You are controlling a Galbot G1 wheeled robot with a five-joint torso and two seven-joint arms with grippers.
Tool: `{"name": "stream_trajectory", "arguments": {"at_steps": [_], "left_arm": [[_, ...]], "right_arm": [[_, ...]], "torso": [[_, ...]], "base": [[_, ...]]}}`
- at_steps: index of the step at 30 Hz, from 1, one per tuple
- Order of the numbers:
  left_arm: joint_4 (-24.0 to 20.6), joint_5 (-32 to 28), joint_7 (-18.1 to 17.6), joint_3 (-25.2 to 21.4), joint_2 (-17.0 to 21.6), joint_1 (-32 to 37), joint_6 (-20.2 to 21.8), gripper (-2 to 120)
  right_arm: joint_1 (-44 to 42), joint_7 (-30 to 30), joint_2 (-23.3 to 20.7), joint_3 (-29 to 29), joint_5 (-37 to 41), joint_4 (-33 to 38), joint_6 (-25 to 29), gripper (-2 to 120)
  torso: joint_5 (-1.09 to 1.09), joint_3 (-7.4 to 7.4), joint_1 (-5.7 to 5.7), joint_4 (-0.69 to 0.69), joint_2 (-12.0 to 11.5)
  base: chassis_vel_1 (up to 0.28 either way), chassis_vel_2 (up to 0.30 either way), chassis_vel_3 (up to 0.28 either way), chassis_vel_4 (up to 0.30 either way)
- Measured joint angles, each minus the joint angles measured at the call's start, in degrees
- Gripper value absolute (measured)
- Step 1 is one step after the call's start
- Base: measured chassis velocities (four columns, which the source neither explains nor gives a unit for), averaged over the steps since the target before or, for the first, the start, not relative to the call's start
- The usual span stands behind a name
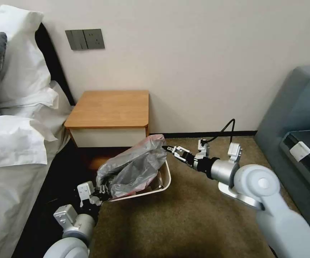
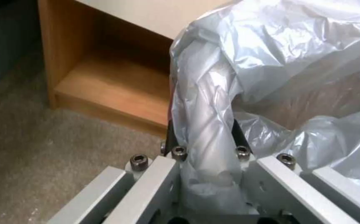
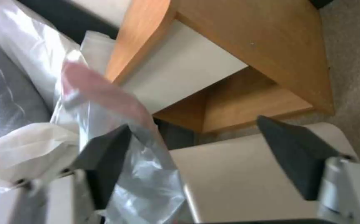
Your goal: Pick up the garbage bag from the table and place it over the trash can.
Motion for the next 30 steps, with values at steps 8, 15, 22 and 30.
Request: {"name": "stream_trajectory", "arguments": {"at_steps": [8,15,22,30], "left_arm": [[-0.4,-0.8,-0.1,0.0,0.0,0.0,0.2,4],[-0.3,-1.3,-0.2,-0.3,0.1,-0.1,0.3,4],[0.2,-1.3,-0.3,-0.1,0.0,-0.2,0.4,4],[0.7,-1.2,-0.8,-0.3,0.0,-0.4,0.4,4]], "right_arm": [[0.1,-2.6,0.6,-0.8,-2.8,-1.0,0.6,55],[-0.1,-5.5,1.1,-1.5,-5.3,-1.4,2.1,26],[0.1,-6.4,1.2,-1.7,-5.4,-1.0,2.6,0],[0.6,-5.1,0.6,-1.8,-3.9,1.2,3.2,0]], "torso": [[0.0,0.0,0.0,0.0,0.0],[0.0,0.0,0.0,0.0,0.0],[0.0,0.0,0.0,0.0,0.0],[0.0,0.0,0.0,0.0,0.0]], "base": [[0.0,0.0,0.0,0.0],[0.0,0.0,0.0,0.0],[0.0,0.0,0.0,0.0],[0.0,0.0,0.0,0.0]]}}
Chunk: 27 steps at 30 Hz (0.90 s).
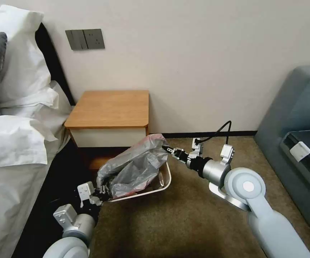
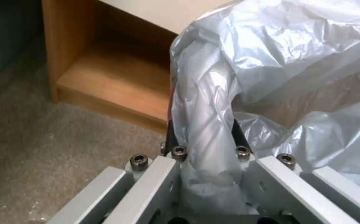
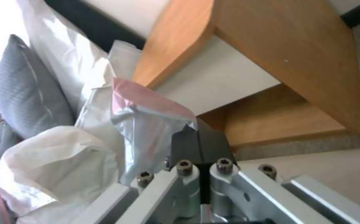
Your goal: Pick up the garbage bag from the table and place it over the trash can.
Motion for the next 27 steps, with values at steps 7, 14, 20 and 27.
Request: {"name": "stream_trajectory", "arguments": {"at_steps": [7,14,20,27], "left_arm": [[0.8,0.3,-0.5,-0.6,0.0,-0.1,0.1,4],[0.4,0.4,-0.4,-0.6,-0.2,-0.1,0.2,4],[0.0,0.1,-0.4,-1.5,-0.3,-0.3,0.2,4],[-0.2,-0.7,-0.3,-2.5,-0.2,-0.4,0.3,4]], "right_arm": [[1.5,8.5,-1.7,-0.2,5.4,5.1,-1.4,0],[3.0,21.3,-4.0,0.7,13.2,6.5,-5.0,0],[2.6,33.3,-6.0,2.7,23.0,8.8,-6.2,0],[0.0,40.3,-6.4,5.4,32.3,12.5,-6.1,0]], "torso": [[0.0,0.0,0.0,0.0,0.0],[0.0,0.0,0.0,0.0,0.0],[0.0,0.0,0.0,0.0,0.0],[0.0,0.0,0.0,0.0,0.0]], "base": [[0.0,0.0,0.0,0.0],[0.0,0.0,0.0,0.0],[0.0,0.0,0.0,0.0],[0.0,0.0,0.0,0.0]]}}
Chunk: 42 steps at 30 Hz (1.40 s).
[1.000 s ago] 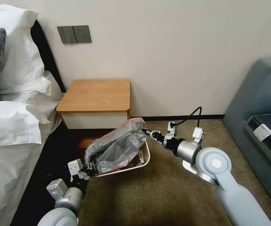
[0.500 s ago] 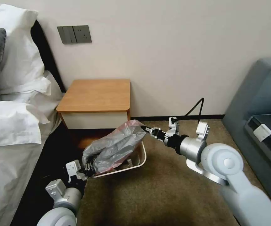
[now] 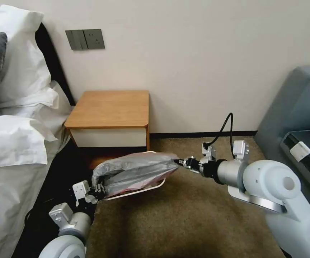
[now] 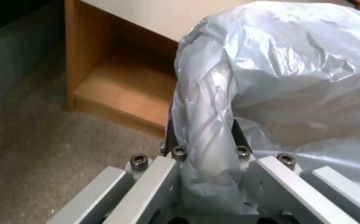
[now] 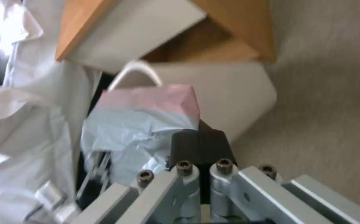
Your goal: Pick up the garbage bag from the table and place it over the trash can.
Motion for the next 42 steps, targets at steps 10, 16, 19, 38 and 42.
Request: {"name": "stream_trajectory", "arguments": {"at_steps": [10,16,19,38,42], "left_arm": [[-1.1,-0.3,0.5,0.4,0.0,0.3,0.7,4],[-1.9,-0.6,0.8,-0.2,0.4,0.8,0.9,4],[-2.0,-0.8,0.8,-0.4,0.6,0.8,0.9,4],[-1.9,-1.3,1.9,-0.8,0.6,0.8,1.2,4],[-2.2,-2.0,2.0,-1.2,0.6,0.7,1.1,4]], "right_arm": [[-3.1,-3.8,3.3,-3.0,-7.6,-3.8,-0.1,0],[-3.3,-16.2,3.3,-7.0,-26.5,-7.3,-0.1,0],[-3.0,-19.5,3.3,-7.6,-30.8,-8.3,-0.1,0],[0.5,-25.8,4.7,-8.7,-33.6,-13.6,-0.1,0],[-0.1,-25.0,4.3,-8.8,-31.5,-13.1,-0.1,0]], "torso": [[0.0,0.0,0.0,0.0,0.0],[0.0,0.0,0.0,0.01,0.0],[0.0,0.0,0.0,0.0,0.0],[0.0,0.0,0.0,0.0,0.0],[0.0,0.0,0.0,0.01,0.0]], "base": [[0.0,0.0,0.0,0.0],[0.0,0.0,0.0,0.0],[0.0,0.0,0.0,0.0],[0.0,0.0,0.0,0.0],[0.0,0.0,0.0,0.0]]}}
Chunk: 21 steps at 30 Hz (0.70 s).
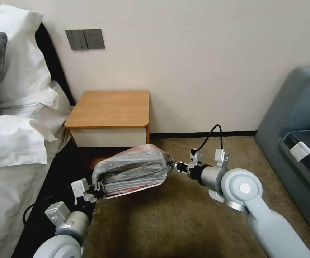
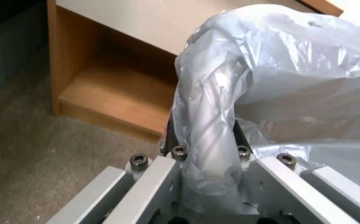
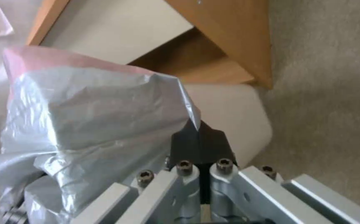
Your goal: Pick up the garbage bag from the table and place it over the trash can.
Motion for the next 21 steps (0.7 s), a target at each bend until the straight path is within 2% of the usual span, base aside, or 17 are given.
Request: {"name": "stream_trajectory", "arguments": {"at_steps": [13,14,16,18,19,21], "left_arm": [[-0.3,-2.8,-0.3,-1.4,-0.3,-0.4,-0.3,4],[-0.3,-2.9,-0.3,-1.6,-0.3,-0.4,-0.3,4],[-0.3,-3.0,-0.3,-1.6,-0.3,-0.5,-0.3,4],[-0.3,-3.3,-0.4,-2.1,-0.3,-0.6,-0.3,4],[-0.3,-3.3,-0.4,-2.1,-0.3,-0.6,-0.3,4],[-0.3,-3.7,-0.4,-2.6,-0.2,-0.6,-0.3,4]], "right_arm": [[-2.9,2.9,-1.7,0.2,6.2,5.9,0.0,0],[-2.9,3.4,-1.8,0.2,6.2,6.2,0.0,6],[-2.9,3.9,-1.8,0.1,6.2,6.5,0.0,9],[-3.1,4.7,-1.8,0.0,6.2,6.8,0.0,19],[-3.1,4.7,-1.8,0.0,6.2,6.8,0.0,19],[-3.4,5.0,-1.8,-0.3,5.7,6.9,0.0,28]], "torso": [[0.0,0.0,0.0,0.0,0.0],[0.0,0.0,0.0,0.0,0.0],[0.0,0.0,0.0,0.0,0.0],[0.0,0.0,0.0,0.0,0.0],[0.0,0.0,0.0,0.0,0.0],[0.0,0.0,0.0,0.0,0.0]], "base": [[0.0,0.0,0.0,0.0],[0.0,0.0,0.0,0.0],[0.0,0.0,0.0,0.0],[0.0,0.0,0.0,0.0],[0.0,0.0,0.0,0.0],[0.0,0.0,0.0,0.0]]}}
